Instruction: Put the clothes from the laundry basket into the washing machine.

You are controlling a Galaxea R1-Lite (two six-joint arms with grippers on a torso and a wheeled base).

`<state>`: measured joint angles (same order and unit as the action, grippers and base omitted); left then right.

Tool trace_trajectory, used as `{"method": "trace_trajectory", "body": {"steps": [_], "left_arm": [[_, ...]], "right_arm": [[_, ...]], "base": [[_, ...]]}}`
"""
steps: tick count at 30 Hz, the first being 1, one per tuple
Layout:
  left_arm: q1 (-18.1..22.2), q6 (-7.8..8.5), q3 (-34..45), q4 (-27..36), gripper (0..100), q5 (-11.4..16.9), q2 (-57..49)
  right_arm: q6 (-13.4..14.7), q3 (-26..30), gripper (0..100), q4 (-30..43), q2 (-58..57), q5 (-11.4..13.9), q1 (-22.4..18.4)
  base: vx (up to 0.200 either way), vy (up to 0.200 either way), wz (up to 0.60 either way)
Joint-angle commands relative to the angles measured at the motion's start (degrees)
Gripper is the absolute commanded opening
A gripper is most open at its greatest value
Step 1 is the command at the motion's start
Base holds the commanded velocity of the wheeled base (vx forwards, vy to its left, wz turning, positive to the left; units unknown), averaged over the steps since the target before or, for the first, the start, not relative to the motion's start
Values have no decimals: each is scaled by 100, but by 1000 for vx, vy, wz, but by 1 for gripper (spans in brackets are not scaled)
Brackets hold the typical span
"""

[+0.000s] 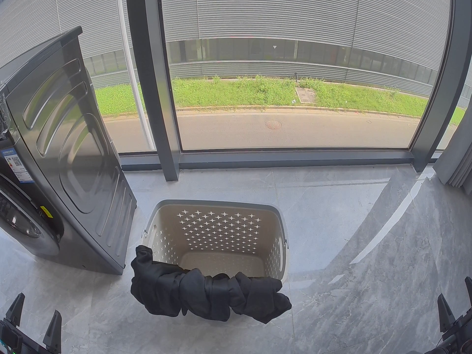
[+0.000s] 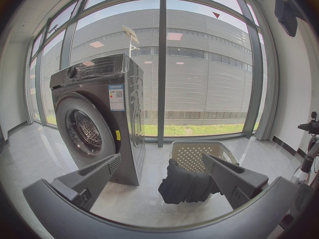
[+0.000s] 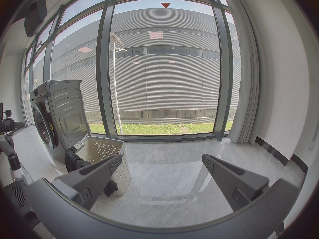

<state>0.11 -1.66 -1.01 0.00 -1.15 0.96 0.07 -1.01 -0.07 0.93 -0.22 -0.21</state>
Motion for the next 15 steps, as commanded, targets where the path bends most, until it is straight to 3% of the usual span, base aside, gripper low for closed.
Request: {"method": "trace_trajectory", "body": {"steps": [1,15], "left_arm": [[7,-1,84,0,100,0,-96],[7,-1,84,0,100,0,-96]], "right_arm": [[1,101,100,-1,-93,4,3],[1,101,100,-1,-93,-4,3]], "base": [[0,200,0],[0,200,0]]}}
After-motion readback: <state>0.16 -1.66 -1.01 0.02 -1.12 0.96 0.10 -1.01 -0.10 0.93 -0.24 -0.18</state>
